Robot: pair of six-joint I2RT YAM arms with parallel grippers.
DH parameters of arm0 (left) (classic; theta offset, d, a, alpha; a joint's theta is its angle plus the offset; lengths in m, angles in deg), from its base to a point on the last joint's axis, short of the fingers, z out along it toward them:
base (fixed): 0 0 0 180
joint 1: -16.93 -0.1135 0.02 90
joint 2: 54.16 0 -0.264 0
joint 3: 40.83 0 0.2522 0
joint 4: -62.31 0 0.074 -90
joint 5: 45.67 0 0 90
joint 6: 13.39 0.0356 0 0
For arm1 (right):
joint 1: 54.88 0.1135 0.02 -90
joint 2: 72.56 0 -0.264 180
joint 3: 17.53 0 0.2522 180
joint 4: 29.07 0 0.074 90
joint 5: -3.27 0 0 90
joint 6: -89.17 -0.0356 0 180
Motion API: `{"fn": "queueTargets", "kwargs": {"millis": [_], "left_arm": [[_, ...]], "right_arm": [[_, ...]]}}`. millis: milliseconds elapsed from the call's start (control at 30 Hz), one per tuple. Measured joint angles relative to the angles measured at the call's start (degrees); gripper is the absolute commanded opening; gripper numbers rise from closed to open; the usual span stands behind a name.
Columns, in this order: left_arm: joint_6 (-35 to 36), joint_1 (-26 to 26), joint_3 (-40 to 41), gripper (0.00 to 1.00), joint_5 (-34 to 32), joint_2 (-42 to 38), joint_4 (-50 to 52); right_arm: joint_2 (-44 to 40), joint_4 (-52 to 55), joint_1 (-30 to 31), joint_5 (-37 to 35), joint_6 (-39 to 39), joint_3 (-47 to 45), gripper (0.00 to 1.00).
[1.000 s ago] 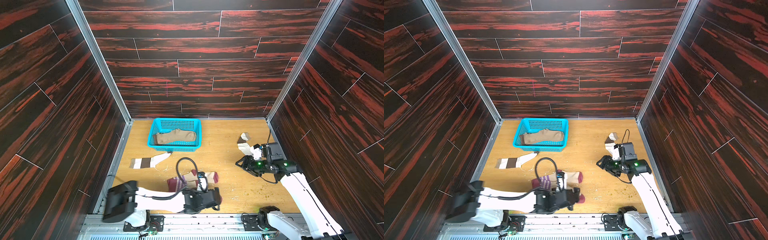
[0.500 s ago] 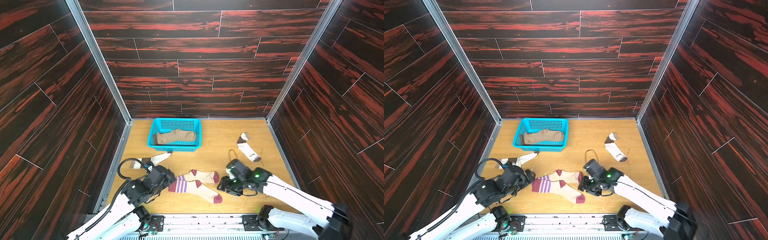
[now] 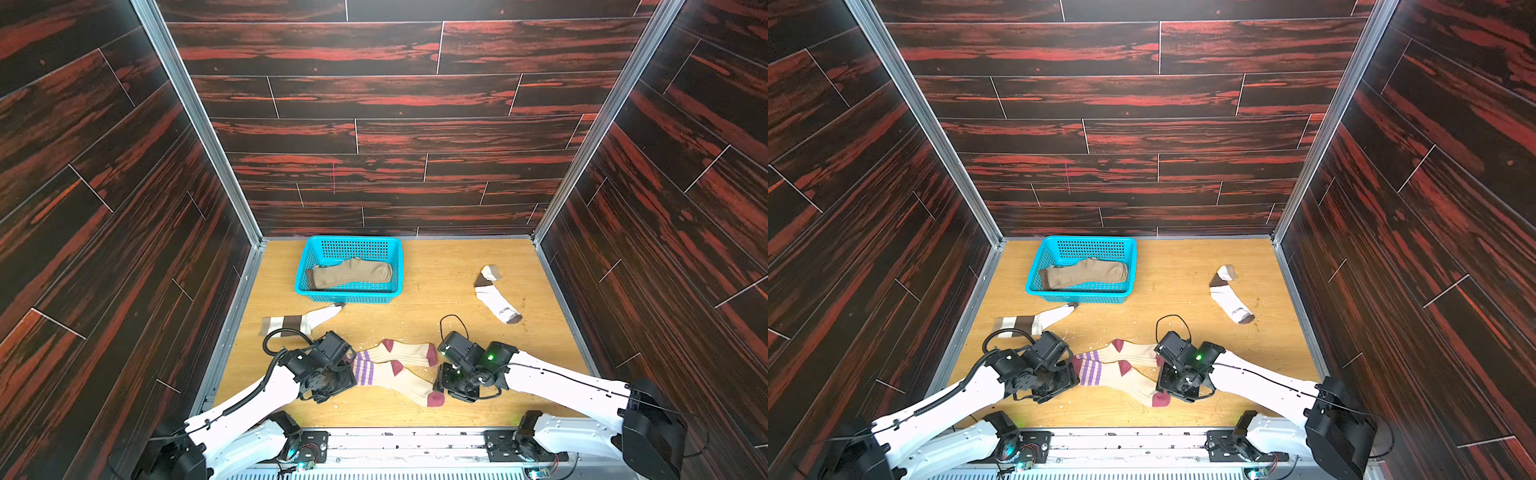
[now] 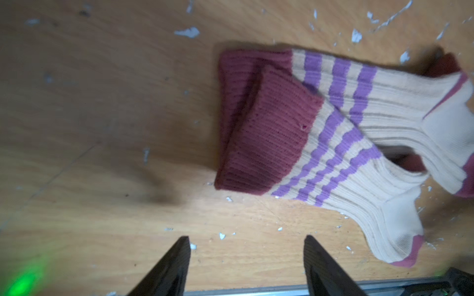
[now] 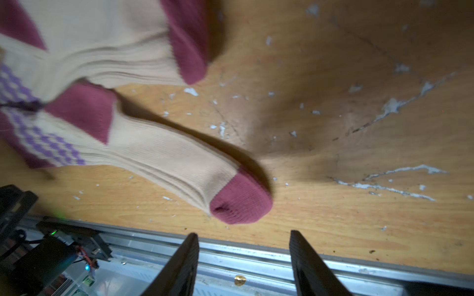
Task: Place the socks together as a pair
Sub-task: Pick up the sock at the center of the board.
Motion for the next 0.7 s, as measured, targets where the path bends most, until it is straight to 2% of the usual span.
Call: {"fn": "queueTargets", "kwargs": {"millis": [133, 400, 600, 700], "left_arm": [[0.1, -0.1, 1.6, 0.51, -0.6, 0.5, -1.6], [0.3, -0.2, 1.8, 0.49, -6.2, 1.5, -3.5], [-0.1, -0.8, 1.8, 0.45, -7.0, 3.7, -7.4], [-0.3, -0.9, 1.9, 0.36, -7.0, 5.8, -9.6]], "right_arm": [[0.7, -1.8, 0.1, 0.4, -0.3, -2.0, 0.6], [2.3, -5.9, 0.2, 0.8, -1.0, -4.2, 0.6], [4.5, -7.8, 0.2, 1.0, -0.9, -4.3, 0.59], [5.2, -8.4, 0.2, 1.2, -0.9, -4.4, 0.6]]}}
